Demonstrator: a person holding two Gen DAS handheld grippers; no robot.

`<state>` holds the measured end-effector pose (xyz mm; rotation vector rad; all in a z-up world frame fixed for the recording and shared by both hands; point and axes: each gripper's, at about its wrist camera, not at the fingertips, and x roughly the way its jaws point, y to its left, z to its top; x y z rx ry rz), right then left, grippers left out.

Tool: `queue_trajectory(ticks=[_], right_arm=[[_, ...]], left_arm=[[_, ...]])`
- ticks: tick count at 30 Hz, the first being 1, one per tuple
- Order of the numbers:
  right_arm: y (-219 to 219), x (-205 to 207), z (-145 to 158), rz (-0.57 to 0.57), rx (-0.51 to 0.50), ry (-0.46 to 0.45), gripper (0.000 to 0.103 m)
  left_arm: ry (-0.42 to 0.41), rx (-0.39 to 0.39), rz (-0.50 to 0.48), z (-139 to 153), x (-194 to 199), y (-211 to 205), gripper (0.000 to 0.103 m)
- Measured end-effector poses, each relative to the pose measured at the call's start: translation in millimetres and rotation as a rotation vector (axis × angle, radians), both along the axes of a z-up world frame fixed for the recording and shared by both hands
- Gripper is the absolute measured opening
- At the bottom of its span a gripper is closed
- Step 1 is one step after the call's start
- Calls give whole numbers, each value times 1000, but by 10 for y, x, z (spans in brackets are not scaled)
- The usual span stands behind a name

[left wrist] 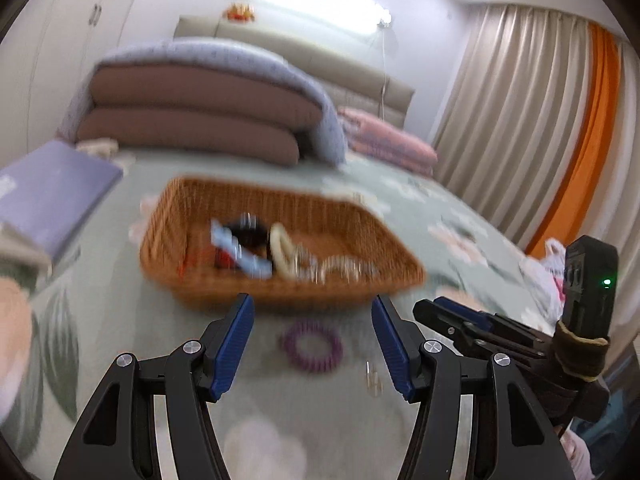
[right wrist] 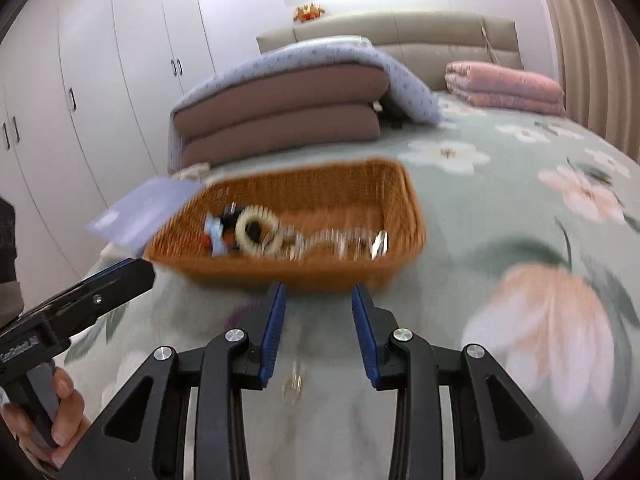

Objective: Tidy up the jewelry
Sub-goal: 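Move both tools back toward the purple hair tie and gold clasp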

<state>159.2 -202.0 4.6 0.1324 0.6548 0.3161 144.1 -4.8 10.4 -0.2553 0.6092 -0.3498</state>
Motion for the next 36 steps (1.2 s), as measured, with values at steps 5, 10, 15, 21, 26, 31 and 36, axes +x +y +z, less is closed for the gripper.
queue_trajectory(ticks=[5, 10, 15, 21, 26, 31, 36], right_arm=[[76, -179, -137, 24, -23, 33, 37], [179, -169, -273, 30, -67, 77, 37], [356, -130, -402, 63, -146, 113, 37], [423, -54, -529, 76, -183, 165, 37], [474, -26, -558, 60, -230, 165, 32], [330, 33, -569, 4, -192, 190, 18], [316, 58, -571, 0, -189, 191, 18]], left_arm=[[95, -35, -54, -274, -16, -1, 63], [171, -57, -38, -476, 123, 35, 63], [247, -81, -24, -624, 281, 73, 60], [258, -28, -18, -623, 408, -60, 52], [277, 41, -4, -634, 557, -221, 45], [270, 120, 9, -638, 593, -336, 42], [272, 146, 25, -647, 624, -371, 37]])
